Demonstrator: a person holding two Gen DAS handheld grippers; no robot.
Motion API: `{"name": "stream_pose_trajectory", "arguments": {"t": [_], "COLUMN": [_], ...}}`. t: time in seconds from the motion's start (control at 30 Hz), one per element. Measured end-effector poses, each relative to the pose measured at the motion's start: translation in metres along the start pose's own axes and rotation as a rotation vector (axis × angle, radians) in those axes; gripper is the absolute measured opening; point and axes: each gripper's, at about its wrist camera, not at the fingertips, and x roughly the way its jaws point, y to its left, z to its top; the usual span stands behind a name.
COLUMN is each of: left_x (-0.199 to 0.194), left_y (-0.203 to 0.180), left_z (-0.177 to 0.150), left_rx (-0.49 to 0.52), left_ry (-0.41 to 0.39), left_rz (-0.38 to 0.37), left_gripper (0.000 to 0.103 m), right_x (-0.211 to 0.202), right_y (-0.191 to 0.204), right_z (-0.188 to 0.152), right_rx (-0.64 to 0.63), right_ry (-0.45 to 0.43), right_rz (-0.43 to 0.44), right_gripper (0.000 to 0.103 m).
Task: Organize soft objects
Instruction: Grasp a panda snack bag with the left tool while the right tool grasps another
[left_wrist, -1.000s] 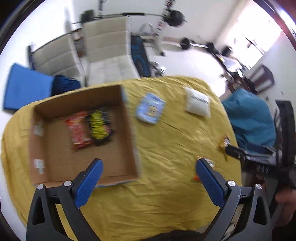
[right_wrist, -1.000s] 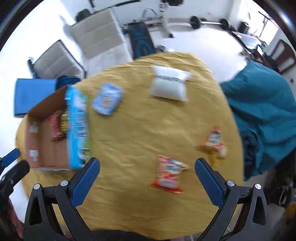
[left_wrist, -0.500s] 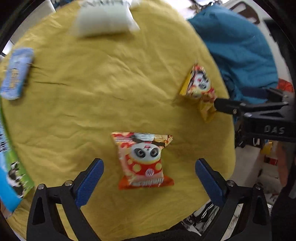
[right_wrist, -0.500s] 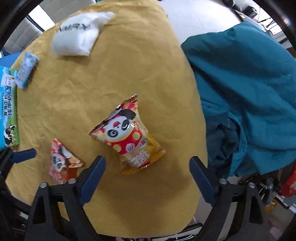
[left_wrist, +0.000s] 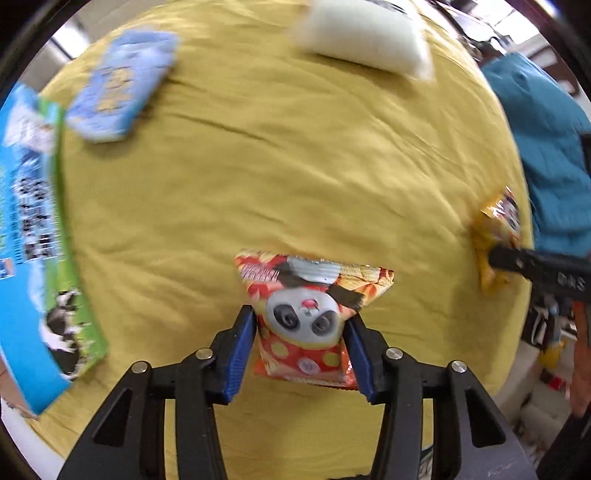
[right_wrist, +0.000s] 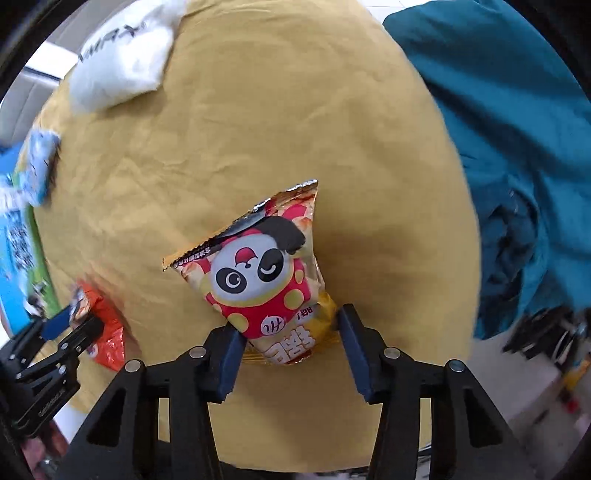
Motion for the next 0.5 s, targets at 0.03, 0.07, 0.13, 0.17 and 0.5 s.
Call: {"name": "stream_pose_trajectory", "arguments": {"t": [0.03,0.07,0.13,0.17,0.5], "left_x": [0.002,0.004,0.009,0.011,0.014], "left_y": [0.007,0.011,0.019,0.020,0.015], "left_z": [0.002,0.003,0.005,0.007,-0.002], "left_rx": [-0.017,-0.031,-0.044,-0.049,-0.051], "left_ry": [0.006,0.016,0.028,0.032,-0.005], "left_rz": [-0.009,-0.012,-0.016,-0.020,-0.001], "left_gripper": [0.045,0.045,0.046,0.046,0.043], "right_x": [0.001,0.002,0.009,0.012,0.017], "right_y": [0.004,0.007,0.009,0.010,0.030], "right_z": [0.000,0.002,0.005,0.006,0.010], "right_rx": [0.002,0.005,0.018,0.026,0.018], "right_ry": [-0.012,-0.022,-0.020,-0.017,-0.040], "right_rz": [-0.006,-0.020,-0.032,-0.034,-0.065], "right_gripper": [0.052,0.052,0.053,0.053,0.043]}}
